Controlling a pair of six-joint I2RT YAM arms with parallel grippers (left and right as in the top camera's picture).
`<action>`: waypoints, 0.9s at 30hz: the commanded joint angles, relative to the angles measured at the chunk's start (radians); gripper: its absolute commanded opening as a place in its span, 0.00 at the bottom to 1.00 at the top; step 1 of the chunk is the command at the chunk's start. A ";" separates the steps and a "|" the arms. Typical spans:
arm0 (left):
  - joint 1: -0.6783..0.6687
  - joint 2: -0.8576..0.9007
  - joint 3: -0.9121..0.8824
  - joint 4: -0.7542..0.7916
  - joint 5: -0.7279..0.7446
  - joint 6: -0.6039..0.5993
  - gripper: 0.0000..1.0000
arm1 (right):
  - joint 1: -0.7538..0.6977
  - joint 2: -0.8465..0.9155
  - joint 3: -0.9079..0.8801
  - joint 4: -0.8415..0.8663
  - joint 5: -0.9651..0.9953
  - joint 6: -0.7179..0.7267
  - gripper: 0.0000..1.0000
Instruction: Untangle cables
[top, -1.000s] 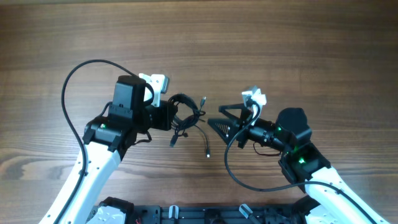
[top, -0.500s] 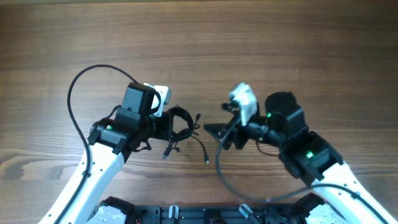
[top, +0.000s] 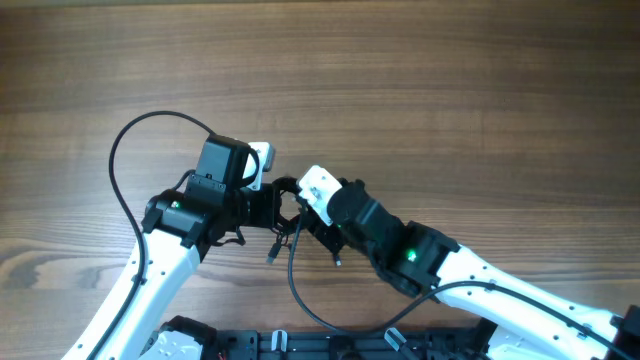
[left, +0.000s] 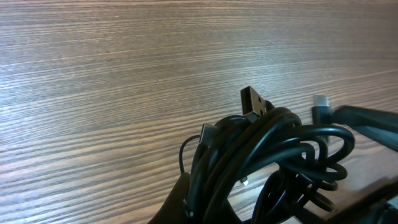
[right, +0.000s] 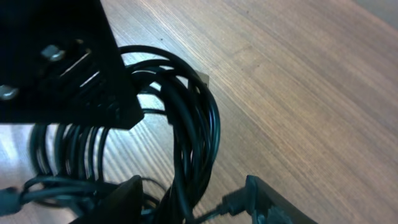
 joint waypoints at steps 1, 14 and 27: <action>-0.004 -0.006 0.023 0.008 0.065 -0.013 0.04 | 0.007 0.030 0.012 0.005 0.006 -0.018 0.32; -0.002 -0.006 0.022 0.008 -0.249 -0.364 0.04 | -0.006 -0.211 0.013 -0.072 -0.022 0.494 0.04; 0.002 -0.006 0.022 0.128 -0.125 -0.356 0.04 | -0.164 -0.314 0.012 -0.211 -0.119 0.661 0.70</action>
